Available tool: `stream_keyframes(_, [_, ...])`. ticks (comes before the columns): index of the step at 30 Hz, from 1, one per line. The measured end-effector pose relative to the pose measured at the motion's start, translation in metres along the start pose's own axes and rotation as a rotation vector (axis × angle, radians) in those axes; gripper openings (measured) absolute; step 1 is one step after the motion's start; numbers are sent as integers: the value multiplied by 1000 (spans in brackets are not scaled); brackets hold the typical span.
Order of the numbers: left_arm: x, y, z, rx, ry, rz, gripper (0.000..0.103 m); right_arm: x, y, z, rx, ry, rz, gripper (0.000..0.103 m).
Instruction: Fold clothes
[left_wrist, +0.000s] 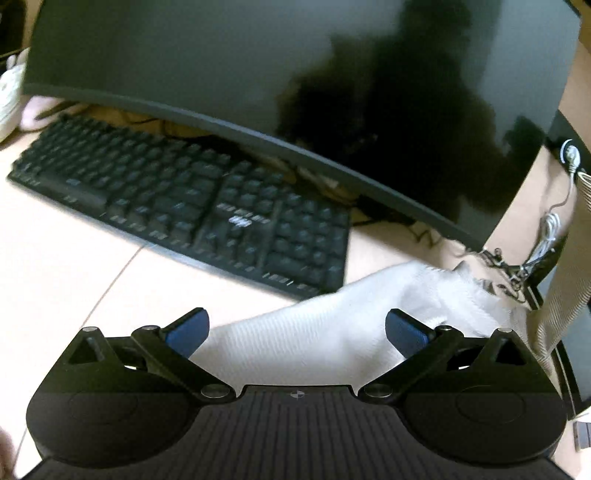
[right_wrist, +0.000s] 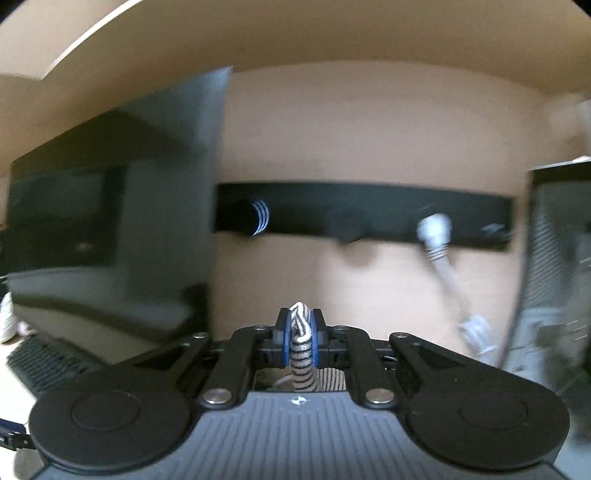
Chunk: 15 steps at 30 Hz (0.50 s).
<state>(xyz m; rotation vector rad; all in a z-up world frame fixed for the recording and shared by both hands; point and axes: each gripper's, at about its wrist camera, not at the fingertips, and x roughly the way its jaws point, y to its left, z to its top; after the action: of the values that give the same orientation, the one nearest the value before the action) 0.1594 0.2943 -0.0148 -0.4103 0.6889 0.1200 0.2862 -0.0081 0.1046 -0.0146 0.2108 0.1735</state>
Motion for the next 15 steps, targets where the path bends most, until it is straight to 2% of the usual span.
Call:
stream_keyframes(6, [-19, 27, -10, -20, 29, 44, 103, 26, 38, -13, 10, 41, 60, 10])
stream_keyframes(10, [-23, 40, -16, -36, 44, 64, 103, 42, 48, -20, 34, 62, 83, 11])
stream_keyframes(15, [-25, 49, -17, -41, 53, 71, 103, 42, 54, -18, 55, 42, 105, 23])
